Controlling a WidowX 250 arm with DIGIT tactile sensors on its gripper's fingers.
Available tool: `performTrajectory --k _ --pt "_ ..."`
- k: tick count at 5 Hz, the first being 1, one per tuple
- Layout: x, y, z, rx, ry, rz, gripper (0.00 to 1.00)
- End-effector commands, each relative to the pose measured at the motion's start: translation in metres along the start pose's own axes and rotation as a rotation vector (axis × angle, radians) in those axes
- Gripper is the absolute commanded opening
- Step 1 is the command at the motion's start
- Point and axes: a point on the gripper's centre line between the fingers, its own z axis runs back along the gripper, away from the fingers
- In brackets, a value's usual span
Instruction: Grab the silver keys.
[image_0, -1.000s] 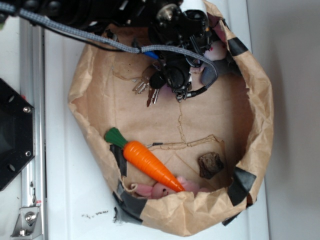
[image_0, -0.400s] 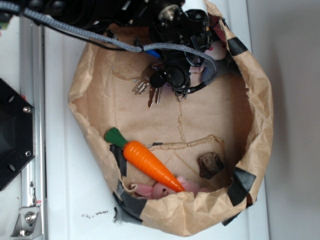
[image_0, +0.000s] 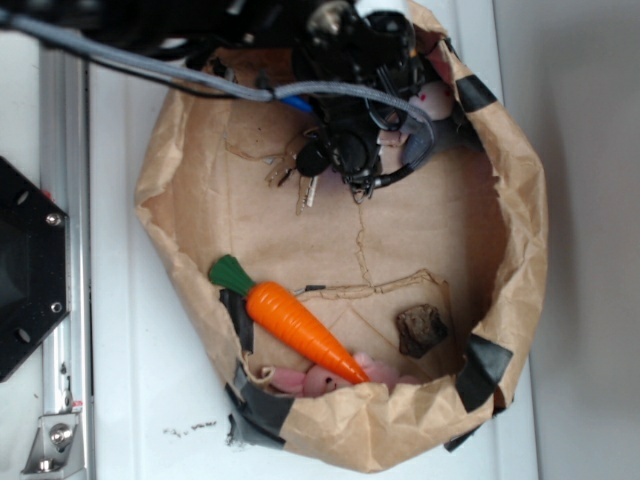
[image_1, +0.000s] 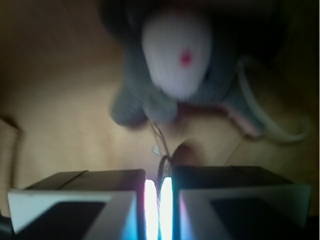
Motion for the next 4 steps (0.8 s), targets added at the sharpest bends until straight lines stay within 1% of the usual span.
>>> performTrajectory --k 1,2,3,4 --pt "0.003 -0.061 0.104 -0.205 -0.212 -0.131 0.0" --pt "0.004 -0.065 0.092 -0.112 -0.054 -0.055 0.0" --pt "0.011 -0.057 0.079 0.03 0.095 0.134 0.0" --pt "0.008 -0.066 0.071 -0.021 0.111 0.032 0.0"
